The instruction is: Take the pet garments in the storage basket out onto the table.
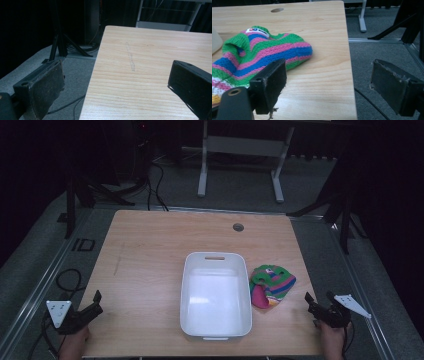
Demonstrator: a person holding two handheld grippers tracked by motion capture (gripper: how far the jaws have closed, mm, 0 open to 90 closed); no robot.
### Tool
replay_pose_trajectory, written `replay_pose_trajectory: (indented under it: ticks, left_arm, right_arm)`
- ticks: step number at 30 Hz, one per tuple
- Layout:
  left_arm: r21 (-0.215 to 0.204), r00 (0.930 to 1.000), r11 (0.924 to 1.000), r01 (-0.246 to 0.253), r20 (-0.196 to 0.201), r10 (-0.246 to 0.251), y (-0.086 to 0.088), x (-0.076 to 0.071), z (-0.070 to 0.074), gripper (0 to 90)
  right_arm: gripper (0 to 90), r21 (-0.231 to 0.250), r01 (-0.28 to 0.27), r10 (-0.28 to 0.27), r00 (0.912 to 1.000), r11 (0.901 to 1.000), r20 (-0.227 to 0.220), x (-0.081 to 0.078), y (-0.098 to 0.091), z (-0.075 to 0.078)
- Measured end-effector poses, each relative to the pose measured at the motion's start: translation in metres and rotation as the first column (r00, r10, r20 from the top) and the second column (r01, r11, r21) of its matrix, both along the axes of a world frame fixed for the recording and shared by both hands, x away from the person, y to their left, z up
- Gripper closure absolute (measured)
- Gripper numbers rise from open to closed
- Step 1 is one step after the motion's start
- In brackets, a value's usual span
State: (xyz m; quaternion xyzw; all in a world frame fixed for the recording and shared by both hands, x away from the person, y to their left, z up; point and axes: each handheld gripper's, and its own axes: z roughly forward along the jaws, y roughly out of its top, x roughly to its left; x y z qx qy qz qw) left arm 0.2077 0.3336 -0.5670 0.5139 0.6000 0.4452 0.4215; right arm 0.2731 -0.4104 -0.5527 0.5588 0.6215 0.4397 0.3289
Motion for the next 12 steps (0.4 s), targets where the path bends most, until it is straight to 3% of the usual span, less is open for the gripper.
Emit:
replay_pose_trajectory:
  ticks: [3, 12]
  left_arm:
    - [-0.001, 1.0, 1.0, 0.001, 0.003, -0.001, 0.0002, -0.0003, -0.0001, 0.9]
    - [-0.007, 1.0, 1.0, 0.005, 0.007, -0.005, 0.0007, -0.0005, -0.0002, 0.9]
  right_arm:
    - [13.3, -0.015, 0.023, -0.023, 0.9997, 0.9996, 0.006, -0.0003, 0.0004, -0.0025]
    - [13.5, -0.013, 0.016, -0.016, 0.9999, 0.9998, -0.002, 0.0006, 0.0003, -0.0033]
